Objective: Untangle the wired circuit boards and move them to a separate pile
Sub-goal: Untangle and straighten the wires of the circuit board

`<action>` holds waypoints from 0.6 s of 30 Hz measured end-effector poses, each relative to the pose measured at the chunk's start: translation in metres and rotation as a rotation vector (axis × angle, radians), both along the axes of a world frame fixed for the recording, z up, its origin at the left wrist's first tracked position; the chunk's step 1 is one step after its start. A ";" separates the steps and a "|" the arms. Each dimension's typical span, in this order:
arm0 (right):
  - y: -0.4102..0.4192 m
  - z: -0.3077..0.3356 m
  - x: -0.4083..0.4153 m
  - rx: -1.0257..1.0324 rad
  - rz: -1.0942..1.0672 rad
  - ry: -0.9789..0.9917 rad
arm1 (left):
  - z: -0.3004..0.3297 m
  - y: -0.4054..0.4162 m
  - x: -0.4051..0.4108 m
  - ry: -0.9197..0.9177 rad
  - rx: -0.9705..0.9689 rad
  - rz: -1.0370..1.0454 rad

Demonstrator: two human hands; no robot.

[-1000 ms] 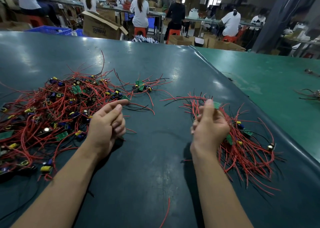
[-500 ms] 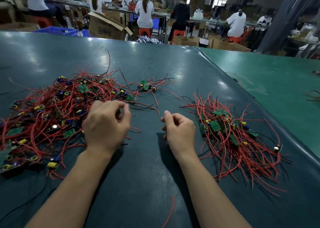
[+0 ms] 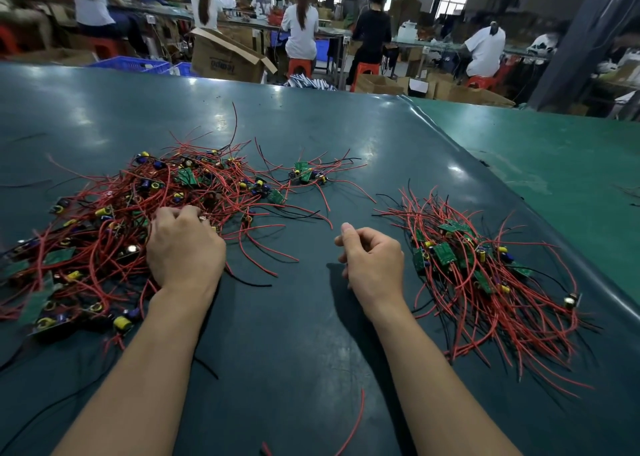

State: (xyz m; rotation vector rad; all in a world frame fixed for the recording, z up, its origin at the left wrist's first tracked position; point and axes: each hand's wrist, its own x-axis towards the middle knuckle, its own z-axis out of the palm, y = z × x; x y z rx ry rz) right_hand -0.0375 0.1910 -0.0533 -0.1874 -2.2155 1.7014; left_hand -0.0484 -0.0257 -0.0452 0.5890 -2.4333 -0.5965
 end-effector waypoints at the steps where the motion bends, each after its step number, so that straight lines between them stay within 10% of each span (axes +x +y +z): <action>1: 0.000 0.000 0.000 0.003 0.002 0.000 | 0.000 -0.001 -0.001 -0.019 -0.011 0.007; 18: 0.000 0.001 0.001 0.034 0.036 0.002 | -0.004 0.003 0.008 0.057 0.057 -0.037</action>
